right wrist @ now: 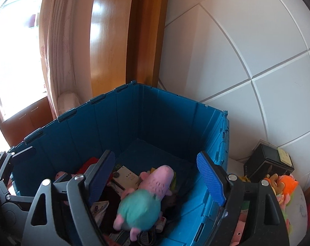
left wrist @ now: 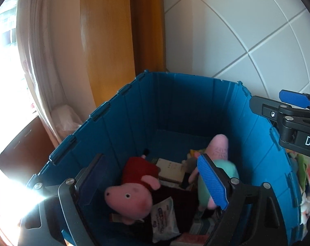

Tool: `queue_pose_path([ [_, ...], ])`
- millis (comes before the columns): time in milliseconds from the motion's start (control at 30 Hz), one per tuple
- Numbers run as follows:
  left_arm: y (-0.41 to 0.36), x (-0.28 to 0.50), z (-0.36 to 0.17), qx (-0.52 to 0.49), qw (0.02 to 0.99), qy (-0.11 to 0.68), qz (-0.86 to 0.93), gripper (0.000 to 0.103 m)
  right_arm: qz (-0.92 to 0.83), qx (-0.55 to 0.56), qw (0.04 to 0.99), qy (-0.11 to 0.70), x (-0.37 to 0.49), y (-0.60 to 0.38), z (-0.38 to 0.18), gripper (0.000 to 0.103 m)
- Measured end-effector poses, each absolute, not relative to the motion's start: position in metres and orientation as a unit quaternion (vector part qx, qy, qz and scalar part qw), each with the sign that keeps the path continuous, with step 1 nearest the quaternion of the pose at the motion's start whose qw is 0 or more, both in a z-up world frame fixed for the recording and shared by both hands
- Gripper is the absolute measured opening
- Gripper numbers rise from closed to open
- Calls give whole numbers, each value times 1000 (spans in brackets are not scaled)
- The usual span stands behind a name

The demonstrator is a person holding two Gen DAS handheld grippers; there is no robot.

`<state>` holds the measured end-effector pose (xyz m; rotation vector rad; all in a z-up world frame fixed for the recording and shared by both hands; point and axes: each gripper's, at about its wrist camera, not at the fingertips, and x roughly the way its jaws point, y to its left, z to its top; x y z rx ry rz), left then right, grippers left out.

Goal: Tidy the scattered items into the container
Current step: 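Open both tools to drop the pig plush toys into the crate, then move both open tools back to the pile on the bed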

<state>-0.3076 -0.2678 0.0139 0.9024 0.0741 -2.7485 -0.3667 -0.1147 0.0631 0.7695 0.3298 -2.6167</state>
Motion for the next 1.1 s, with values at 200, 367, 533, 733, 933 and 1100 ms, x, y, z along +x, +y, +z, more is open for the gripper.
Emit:
queue_pose_path([
  [200, -258, -297, 12, 309, 123, 30, -942, 91, -934, 280, 190, 114, -360, -100, 61, 87],
  [367, -235, -283, 15, 311, 120, 31, -942, 91, -936, 280, 182, 113, -344, -83, 57, 88],
  [533, -211, -271, 17, 304, 110, 30, -946, 91, -939, 281, 167, 112, -324, -56, 50, 88],
  [733, -161, -257, 22, 296, 93, 22, -950, 91, -944, 278, 147, 101, -300, -5, 49, 88],
  [933, -94, -245, 32, 278, 69, 13, -958, 91, -952, 264, 125, 86, -282, 68, 56, 89],
  [1100, -28, -241, 33, 269, 32, 2, -963, 93, -958, 260, 94, 77, -268, 142, 54, 100],
])
